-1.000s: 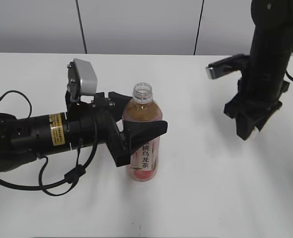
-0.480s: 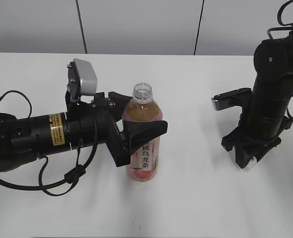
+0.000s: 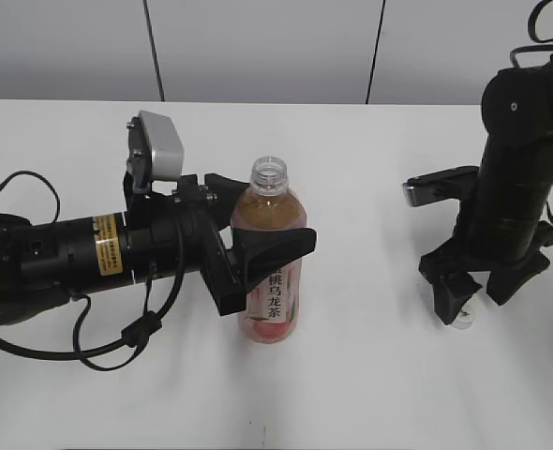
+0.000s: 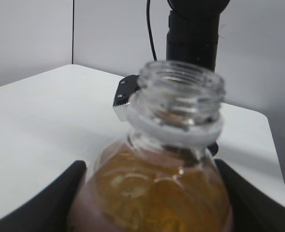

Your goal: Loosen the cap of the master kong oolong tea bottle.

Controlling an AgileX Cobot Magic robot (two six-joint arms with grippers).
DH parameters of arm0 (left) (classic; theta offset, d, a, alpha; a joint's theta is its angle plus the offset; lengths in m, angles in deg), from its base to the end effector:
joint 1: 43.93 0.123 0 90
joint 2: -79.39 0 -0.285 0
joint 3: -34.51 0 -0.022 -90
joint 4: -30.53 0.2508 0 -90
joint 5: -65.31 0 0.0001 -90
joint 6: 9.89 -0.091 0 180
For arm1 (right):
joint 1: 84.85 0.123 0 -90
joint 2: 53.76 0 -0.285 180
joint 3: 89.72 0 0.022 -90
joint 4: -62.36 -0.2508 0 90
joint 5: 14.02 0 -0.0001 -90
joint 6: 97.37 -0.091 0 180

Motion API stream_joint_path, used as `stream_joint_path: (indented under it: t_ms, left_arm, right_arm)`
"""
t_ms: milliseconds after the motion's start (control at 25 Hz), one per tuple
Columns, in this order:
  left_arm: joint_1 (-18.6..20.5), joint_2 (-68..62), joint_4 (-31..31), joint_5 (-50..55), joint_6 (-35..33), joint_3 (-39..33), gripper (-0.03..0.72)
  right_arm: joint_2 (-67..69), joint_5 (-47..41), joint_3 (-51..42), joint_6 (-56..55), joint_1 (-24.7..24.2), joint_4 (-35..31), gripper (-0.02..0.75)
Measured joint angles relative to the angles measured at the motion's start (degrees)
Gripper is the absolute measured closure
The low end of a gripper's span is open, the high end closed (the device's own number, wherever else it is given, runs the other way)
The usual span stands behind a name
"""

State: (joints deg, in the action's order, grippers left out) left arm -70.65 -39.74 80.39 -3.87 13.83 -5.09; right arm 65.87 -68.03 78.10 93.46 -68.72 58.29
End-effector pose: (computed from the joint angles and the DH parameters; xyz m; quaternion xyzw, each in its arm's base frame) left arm 0.2504 -0.1988 0.1359 0.4018 0.6284 -0.4291 0.5094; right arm 0.3187 0.0976 0.1295 0.2110 -0.9758 -0.0253 0.0520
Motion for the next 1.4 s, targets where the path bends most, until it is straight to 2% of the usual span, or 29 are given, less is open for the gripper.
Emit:
stream_joint_path:
  t_ms: [120, 320, 800, 960, 1160, 1400]
  left_arm:
    - [0.00, 0.00, 0.00, 0.00, 0.00, 0.00, 0.225]
    - [0.00, 0.00, 0.05, 0.00, 0.00, 0.00, 0.225]
    - [0.00, 0.00, 0.24, 0.00, 0.00, 0.00, 0.221]
    - [0.00, 0.00, 0.65, 0.00, -0.05, 0.00, 0.190]
    - [0.00, 0.00, 1.35, 0.00, -0.05, 0.00, 0.091]
    - [0.00, 0.00, 1.70, 0.00, -0.05, 0.00, 0.073]
  right_arm:
    - [-5.37, -2.91, 0.00, -1.30, 0.00, -0.12, 0.211]
    - [-19.89, -10.36, -2.22, -3.44, 0.00, -0.73, 0.224]
    - [-62.52, -11.15, -23.53, -5.22, 0.00, -0.05, 0.224]
    - [-75.92, -9.04, -30.22, -5.10, 0.00, 0.09, 0.224]
    - [-87.26, -8.07, -34.52, -4.36, 0.00, 0.14, 0.225]
    - [-94.06, -8.64, -35.59, -4.17, 0.00, 0.14, 0.225]
